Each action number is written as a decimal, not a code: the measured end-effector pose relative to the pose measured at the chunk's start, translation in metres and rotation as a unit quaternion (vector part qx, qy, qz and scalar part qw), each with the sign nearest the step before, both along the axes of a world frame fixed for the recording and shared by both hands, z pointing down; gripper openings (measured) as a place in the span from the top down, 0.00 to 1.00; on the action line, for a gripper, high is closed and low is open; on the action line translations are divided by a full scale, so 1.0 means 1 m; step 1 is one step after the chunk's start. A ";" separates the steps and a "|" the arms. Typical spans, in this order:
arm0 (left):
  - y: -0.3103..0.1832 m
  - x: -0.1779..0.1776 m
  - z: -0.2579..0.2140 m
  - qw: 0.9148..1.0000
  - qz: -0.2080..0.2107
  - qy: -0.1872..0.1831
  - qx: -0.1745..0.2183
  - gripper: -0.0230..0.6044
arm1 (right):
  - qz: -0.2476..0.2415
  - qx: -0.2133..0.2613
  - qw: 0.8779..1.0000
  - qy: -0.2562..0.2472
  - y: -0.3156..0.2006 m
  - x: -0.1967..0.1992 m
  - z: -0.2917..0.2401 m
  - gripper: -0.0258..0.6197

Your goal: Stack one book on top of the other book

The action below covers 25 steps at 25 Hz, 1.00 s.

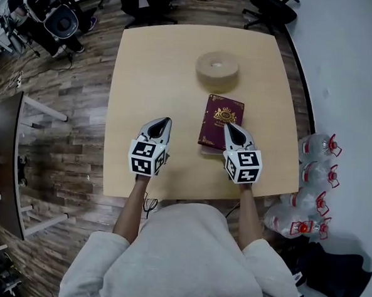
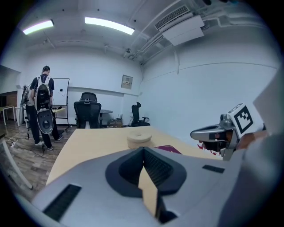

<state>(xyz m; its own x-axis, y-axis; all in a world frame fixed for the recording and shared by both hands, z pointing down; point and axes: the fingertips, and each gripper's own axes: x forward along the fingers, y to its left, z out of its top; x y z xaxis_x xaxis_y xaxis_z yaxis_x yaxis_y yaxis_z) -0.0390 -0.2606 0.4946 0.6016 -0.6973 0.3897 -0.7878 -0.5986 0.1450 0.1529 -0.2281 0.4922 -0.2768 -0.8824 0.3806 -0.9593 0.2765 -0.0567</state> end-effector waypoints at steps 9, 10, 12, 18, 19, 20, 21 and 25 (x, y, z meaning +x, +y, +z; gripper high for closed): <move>0.007 -0.027 -0.011 1.000 -0.020 0.004 0.011 0.95 | -0.026 0.026 0.999 0.002 -0.002 -0.026 -0.019 0.96; 0.008 -0.029 -0.011 1.000 -0.021 0.004 0.011 0.95 | -0.027 0.029 0.999 0.002 -0.002 -0.028 -0.021 0.96; 0.010 -0.035 -0.012 1.000 -0.025 0.005 0.013 0.95 | -0.028 0.034 0.999 0.002 -0.002 -0.032 -0.025 0.96; 0.014 -0.044 -0.014 0.999 -0.032 0.008 0.015 0.95 | -0.033 0.040 0.999 0.007 -0.001 -0.040 -0.030 0.96; 0.015 -0.045 -0.014 0.999 -0.033 0.009 0.015 0.95 | -0.033 0.040 0.999 0.007 0.000 -0.041 -0.030 0.96; 0.016 -0.046 -0.014 0.999 -0.033 0.010 0.015 0.95 | -0.034 0.040 0.999 0.008 0.000 -0.042 -0.030 0.96; 0.017 -0.047 -0.014 0.999 -0.033 0.011 0.015 0.95 | -0.034 0.041 0.999 0.008 0.001 -0.042 -0.030 0.96; 0.019 -0.048 -0.014 0.999 -0.034 0.015 0.015 0.95 | -0.037 0.043 0.998 0.010 0.003 -0.045 -0.030 0.96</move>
<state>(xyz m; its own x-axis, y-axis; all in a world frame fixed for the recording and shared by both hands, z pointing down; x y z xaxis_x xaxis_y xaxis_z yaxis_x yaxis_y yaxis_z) -0.0867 -0.2417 0.4810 0.5631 -0.7485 0.3503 -0.8226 -0.5482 0.1508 0.1078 -0.2253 0.4620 -0.3361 -0.8890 0.3109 -0.9367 0.3500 -0.0116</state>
